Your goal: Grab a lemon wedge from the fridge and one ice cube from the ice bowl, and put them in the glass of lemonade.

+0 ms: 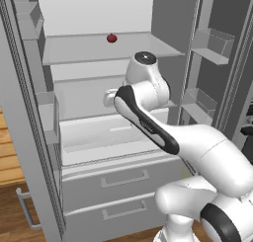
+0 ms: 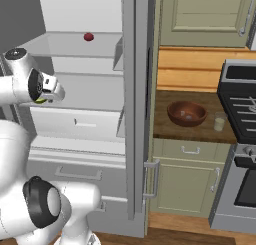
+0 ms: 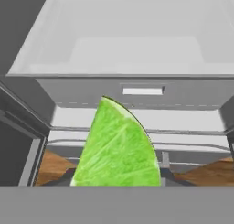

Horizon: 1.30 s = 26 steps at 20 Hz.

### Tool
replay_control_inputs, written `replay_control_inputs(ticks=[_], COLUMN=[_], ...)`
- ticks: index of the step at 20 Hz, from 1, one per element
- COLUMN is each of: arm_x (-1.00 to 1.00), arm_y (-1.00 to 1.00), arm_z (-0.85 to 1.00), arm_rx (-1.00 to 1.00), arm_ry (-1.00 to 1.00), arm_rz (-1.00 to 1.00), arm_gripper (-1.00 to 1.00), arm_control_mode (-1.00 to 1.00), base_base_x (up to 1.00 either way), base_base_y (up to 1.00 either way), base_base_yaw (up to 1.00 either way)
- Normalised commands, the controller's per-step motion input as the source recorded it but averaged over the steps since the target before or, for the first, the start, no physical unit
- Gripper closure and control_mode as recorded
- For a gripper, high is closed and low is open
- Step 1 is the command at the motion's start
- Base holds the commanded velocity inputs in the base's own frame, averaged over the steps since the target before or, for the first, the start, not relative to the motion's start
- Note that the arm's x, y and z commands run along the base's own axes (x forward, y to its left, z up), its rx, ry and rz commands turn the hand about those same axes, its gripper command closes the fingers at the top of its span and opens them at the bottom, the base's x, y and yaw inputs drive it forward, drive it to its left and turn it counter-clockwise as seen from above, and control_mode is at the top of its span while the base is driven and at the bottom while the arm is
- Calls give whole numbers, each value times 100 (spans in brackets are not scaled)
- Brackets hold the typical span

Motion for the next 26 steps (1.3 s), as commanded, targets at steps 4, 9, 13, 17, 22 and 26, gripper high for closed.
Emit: replay_control_inputs(ticks=[4, 9, 13, 17, 22, 26], arm_x=[-95, -100, -100, -100, -79, -64], arm_y=[-10, -32, -55, -80, -85, -60], arm_z=[3, -32, 2, 18, 27, 50], arm_rx=[-14, -3, 0, 3, 2, 2], arm_ry=[37, -6, -16, -11, -9, -2], arm_rz=[10, 7, 5, 0, 0, 0], arm_gripper=[100, 100, 100, 100, 100, 100], arm_control_mode=[-100, -100, -100, -100, -100, -100], base_base_x=[0, 0, 0, 0, 0, 0], base_base_y=[0, 0, 0, 0, 0, 0], base_base_yaw=[0, 0, 0, 0, 0, 0])
